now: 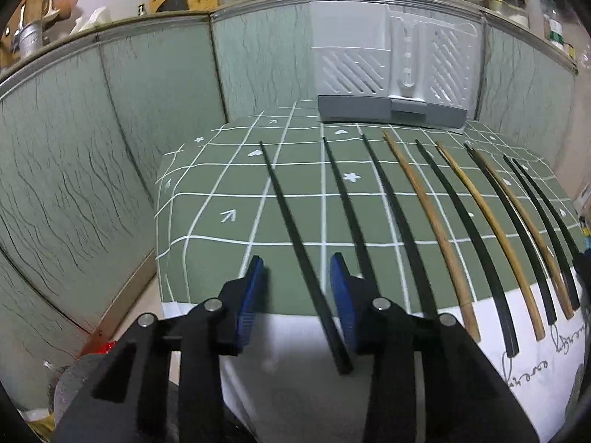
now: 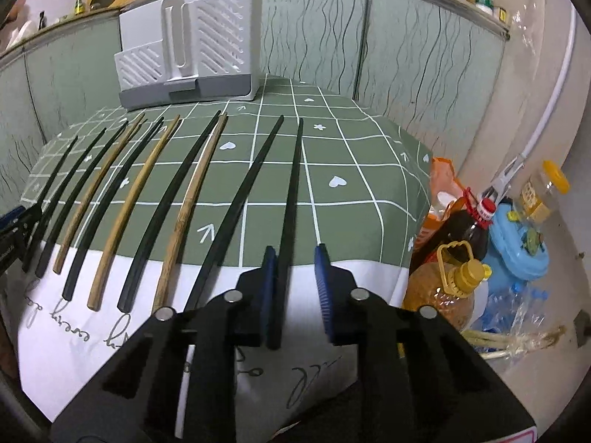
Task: Organize utensils
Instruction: 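Close the left tool on a black chopstick while the right tool grasps another black chopstick, then lift both held black chopsticks and carry them over the white utensil holder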
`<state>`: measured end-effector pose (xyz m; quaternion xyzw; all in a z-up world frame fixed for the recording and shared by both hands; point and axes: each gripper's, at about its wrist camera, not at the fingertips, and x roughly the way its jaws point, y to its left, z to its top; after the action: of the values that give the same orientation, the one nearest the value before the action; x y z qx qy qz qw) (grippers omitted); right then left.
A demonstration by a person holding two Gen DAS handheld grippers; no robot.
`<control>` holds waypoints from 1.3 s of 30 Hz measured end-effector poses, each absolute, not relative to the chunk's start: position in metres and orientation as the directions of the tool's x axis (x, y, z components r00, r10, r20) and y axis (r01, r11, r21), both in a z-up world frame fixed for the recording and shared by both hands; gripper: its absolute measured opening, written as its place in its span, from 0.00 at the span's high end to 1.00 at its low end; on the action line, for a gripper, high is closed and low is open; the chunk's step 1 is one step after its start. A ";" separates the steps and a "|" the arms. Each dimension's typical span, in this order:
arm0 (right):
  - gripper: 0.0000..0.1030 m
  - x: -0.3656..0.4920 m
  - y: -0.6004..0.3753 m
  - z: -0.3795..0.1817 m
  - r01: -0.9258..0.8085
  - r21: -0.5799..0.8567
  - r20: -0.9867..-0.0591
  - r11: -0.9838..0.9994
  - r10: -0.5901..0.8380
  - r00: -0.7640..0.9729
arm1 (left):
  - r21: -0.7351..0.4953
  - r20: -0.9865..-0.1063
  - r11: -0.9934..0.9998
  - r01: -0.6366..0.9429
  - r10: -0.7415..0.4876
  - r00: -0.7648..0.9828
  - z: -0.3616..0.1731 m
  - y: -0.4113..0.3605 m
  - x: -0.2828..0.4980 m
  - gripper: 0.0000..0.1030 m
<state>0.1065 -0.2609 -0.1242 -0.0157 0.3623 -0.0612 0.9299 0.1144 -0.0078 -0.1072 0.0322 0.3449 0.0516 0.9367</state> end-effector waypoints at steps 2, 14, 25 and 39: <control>0.87 0.107 -0.257 -0.126 0.102 -0.081 -0.669 0.991 -0.130 0.731 | 0.124 -0.638 0.989 -0.077 0.139 0.758 -0.110 -0.014 0.113 0.76; 0.94 0.106 -0.262 -0.125 0.122 -0.002 -0.673 0.992 -0.092 0.734 | 0.047 -0.642 0.996 -0.073 0.086 0.762 -0.108 -0.002 0.111 0.93; 0.94 0.099 -0.270 -0.100 0.092 0.033 -0.680 0.995 -0.045 0.732 | 0.025 -0.648 0.998 -0.056 0.059 0.759 -0.081 0.026 0.102 0.92; 0.94 0.093 -0.289 -0.044 0.072 0.079 -0.617 0.994 -0.008 0.787 | -0.054 -0.610 0.998 0.023 -0.052 0.791 -0.023 0.057 0.095 0.92</control>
<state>0.0928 -0.2891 -0.0438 0.0494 0.3259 -0.0213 0.9439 0.0947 0.0570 -0.0233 -0.0218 0.3230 -0.0198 0.9459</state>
